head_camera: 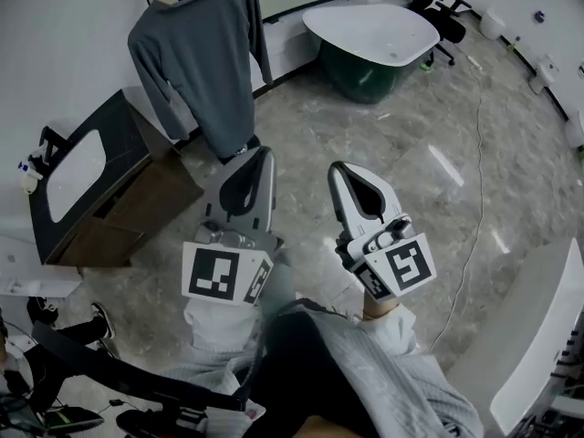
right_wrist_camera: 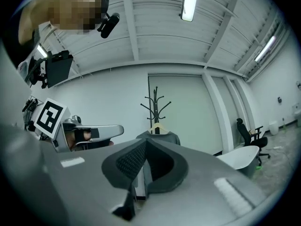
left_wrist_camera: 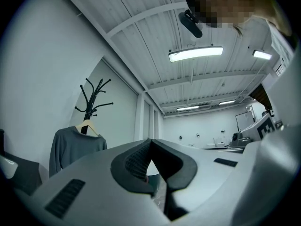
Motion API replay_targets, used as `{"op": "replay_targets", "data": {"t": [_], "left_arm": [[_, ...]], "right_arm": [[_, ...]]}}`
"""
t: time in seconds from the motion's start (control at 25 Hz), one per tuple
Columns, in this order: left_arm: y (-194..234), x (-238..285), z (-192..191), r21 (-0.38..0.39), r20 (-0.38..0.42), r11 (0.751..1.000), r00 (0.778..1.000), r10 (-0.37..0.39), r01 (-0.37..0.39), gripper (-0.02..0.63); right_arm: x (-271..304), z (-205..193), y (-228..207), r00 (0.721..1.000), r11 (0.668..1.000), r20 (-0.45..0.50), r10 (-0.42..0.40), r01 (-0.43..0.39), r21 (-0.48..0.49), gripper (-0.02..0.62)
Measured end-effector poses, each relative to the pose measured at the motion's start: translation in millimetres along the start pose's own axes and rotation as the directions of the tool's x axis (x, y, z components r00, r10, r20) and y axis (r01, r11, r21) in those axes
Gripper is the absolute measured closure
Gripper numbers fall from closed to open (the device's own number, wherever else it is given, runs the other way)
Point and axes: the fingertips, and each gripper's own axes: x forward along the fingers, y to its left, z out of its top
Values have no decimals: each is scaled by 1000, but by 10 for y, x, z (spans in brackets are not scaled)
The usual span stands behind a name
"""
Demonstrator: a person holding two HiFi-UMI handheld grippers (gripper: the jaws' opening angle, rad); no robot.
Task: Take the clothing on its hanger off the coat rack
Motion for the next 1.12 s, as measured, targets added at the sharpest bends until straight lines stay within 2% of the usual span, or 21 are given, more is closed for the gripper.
{"op": "replay_targets", "data": {"t": [0.2, 0.6, 0.92, 1.12], "left_arm": [[241, 629, -173, 3, -6, 1000, 1000, 1, -1, 601], [1105, 1988, -208, 21, 23, 1000, 1000, 21, -21, 601], [1691, 2713, -374, 35, 7, 988, 988, 153, -153, 601], [2041, 3204, -481, 60, 21, 953, 955, 295, -296, 601]], "right_arm": [[500, -188, -451, 1000, 1000, -18, 20, -19, 7, 594], [1938, -128, -1406, 998, 997, 20, 67, -66, -29, 594], [2782, -254, -2059, 991, 991, -3, 130, -130, 12, 594], [3392, -383, -2431, 957, 957, -1, 289, -289, 26, 594]]}}
